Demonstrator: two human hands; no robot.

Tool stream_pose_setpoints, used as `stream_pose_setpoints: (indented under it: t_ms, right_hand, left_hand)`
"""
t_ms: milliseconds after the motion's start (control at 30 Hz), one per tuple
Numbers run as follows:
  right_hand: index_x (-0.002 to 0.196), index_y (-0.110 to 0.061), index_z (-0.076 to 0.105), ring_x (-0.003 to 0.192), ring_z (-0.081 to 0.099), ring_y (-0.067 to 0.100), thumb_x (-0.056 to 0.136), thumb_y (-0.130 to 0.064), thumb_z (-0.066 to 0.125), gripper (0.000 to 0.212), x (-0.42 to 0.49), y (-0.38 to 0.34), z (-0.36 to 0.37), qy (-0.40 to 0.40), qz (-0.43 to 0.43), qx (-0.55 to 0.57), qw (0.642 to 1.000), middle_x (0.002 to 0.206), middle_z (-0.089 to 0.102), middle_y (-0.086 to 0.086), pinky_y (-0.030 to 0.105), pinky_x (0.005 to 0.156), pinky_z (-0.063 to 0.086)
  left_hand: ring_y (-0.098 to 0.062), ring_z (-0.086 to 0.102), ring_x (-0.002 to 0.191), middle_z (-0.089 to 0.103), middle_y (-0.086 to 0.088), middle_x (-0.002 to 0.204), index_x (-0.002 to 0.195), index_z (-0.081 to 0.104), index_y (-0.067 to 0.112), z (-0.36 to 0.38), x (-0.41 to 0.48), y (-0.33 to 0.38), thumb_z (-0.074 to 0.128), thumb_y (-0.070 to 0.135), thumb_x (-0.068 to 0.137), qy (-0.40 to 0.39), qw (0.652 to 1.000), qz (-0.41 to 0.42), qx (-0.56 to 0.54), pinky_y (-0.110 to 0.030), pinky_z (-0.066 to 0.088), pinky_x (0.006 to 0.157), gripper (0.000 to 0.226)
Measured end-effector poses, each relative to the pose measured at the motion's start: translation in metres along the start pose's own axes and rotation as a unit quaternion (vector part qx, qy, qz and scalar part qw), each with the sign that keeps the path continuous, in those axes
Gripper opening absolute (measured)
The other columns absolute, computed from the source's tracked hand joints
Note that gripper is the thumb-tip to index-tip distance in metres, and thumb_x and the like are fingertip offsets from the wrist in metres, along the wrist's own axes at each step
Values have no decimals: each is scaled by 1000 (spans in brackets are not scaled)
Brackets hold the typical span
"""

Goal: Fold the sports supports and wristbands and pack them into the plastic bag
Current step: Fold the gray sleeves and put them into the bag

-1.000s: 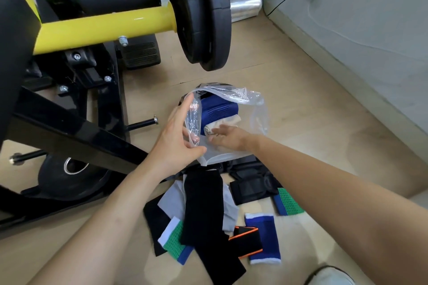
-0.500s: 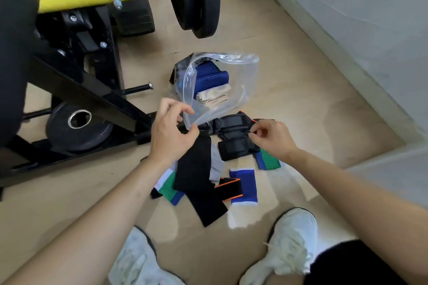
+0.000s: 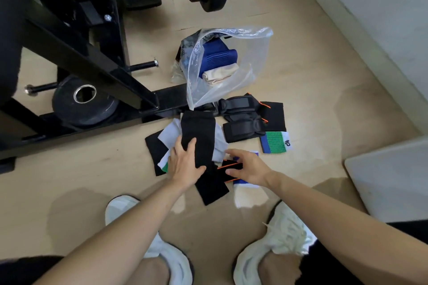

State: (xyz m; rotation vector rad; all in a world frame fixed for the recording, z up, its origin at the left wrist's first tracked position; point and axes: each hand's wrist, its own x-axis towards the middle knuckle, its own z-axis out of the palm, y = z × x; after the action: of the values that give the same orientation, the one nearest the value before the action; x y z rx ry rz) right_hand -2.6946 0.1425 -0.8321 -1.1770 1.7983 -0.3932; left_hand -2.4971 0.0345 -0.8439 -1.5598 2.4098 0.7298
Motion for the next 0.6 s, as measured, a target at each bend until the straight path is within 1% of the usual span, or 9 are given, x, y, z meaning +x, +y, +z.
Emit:
stream_pose_setpoints:
  t_ms: [67, 133, 200, 300, 367, 433, 467, 533, 600]
  right_hand:
    - [139, -20, 53, 103, 58, 8, 85, -22, 75, 57, 3, 1, 5, -15, 1, 17, 1000, 116, 63, -4, 14, 90, 39]
    - [131, -18, 59, 92, 60, 8, 84, -23, 77, 50, 7, 1, 10, 5, 21, 63, 998, 102, 65, -5, 20, 89, 45]
    - [119, -16, 65, 78, 61, 7, 83, -21, 78, 38, 14, -1, 11, 57, 40, 136, 988, 87, 67, -4, 29, 87, 52]
    - [113, -21, 66, 77, 67, 10, 83, -24, 79, 32, 21, -14, 8, 106, 39, 230, 967, 89, 71, 1, 30, 78, 54]
    - [116, -26, 64, 84, 68, 11, 85, -26, 77, 34, 24, -23, 4, 124, 22, 272, 954, 102, 70, 2, 28, 78, 54]
    - [124, -28, 59, 90, 67, 14, 86, -26, 76, 42, 25, -32, 1, 131, 25, 294, 947, 111, 66, 0, 31, 81, 57]
    - [129, -27, 57, 89, 66, 16, 86, -25, 76, 47, 25, -34, -1, 119, 38, 318, 940, 110, 66, 0, 34, 80, 58]
    - [131, -20, 55, 80, 63, 18, 87, -19, 75, 48, 23, -35, -4, 78, 62, 379, 920, 94, 66, 2, 35, 73, 57]
    - [126, -11, 60, 75, 58, 19, 87, -12, 74, 41, 23, -31, -6, 48, 72, 386, 919, 80, 61, 6, 36, 70, 54]
  left_hand:
    - [-37, 40, 136, 30, -16, 155, 156, 22, 23, 0, 4, -1, 80, 41, 81, 24, 999, -33, -26, -46, 42, 108, 96]
    - [-32, 51, 129, 51, -13, 142, 157, 24, 23, 0, 9, -3, 79, 31, 84, 22, 992, -44, -114, -43, 47, 102, 92]
    - [-30, 59, 121, 59, -13, 132, 155, 28, 25, -1, 11, -4, 78, 20, 86, 10, 972, -49, -228, -40, 51, 98, 85]
    - [-24, 62, 114, 62, -8, 122, 149, 39, 28, -4, 8, 0, 76, 17, 86, 22, 945, -33, -323, -41, 53, 98, 75]
    - [-16, 60, 117, 62, 3, 126, 142, 49, 28, -6, 4, 7, 73, 12, 86, 30, 944, 27, -328, -38, 52, 100, 63]
    - [-7, 63, 108, 65, 12, 120, 130, 58, 28, -9, -2, 18, 70, 6, 86, 28, 939, 86, -333, -31, 53, 96, 51]
    - [-4, 63, 100, 67, 14, 113, 124, 60, 27, -11, -5, 23, 69, 3, 85, 16, 931, 99, -350, -26, 52, 92, 46]
    - [-3, 63, 87, 67, 10, 100, 117, 60, 23, -13, -11, 32, 68, -1, 85, -24, 912, 101, -397, -18, 49, 84, 40]
    - [-4, 63, 87, 67, 5, 95, 117, 55, 21, -15, -14, 34, 68, -2, 86, -76, 895, 92, -431, -13, 46, 81, 40]
